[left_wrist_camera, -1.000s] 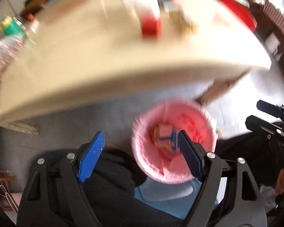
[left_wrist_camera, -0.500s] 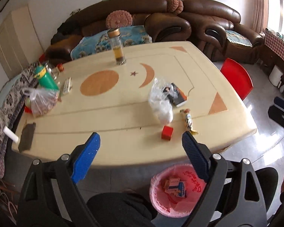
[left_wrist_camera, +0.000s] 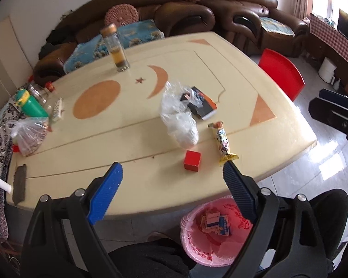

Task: Collect trash
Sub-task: 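Move both tools back over the table toward the red cube and snack bar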

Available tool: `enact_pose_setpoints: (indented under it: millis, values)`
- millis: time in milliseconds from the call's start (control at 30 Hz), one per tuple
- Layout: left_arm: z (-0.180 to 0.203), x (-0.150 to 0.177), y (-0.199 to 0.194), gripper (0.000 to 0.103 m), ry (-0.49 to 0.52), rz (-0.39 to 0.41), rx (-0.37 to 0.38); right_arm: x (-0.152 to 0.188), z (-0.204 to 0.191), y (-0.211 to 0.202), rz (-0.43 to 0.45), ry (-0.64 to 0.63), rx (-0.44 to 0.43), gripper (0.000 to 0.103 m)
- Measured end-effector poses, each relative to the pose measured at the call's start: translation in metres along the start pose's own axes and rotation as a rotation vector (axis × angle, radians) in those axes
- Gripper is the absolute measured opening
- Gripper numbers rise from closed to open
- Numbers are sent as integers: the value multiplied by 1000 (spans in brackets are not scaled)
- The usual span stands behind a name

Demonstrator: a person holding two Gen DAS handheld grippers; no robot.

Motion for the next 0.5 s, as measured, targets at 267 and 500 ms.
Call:
enact_pose_setpoints:
  millis: [267,500]
  values:
    - [8,-3,28,86,51,-27,0,-1,7,35,-51,9,-3,86]
    - [15,-3,62,86,94,-80,29,4,11,70,-112,14,-13,86]
Point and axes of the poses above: each gripper's, at about its wrist camera, not at the fingertips, and y roughly the way its jaws point, z to its right, x to its underside, the point moved 4 cm from there along y, roughly the way its jaws point, and after that the axes turned 7 degrees about -z, right-handed, at the moved point
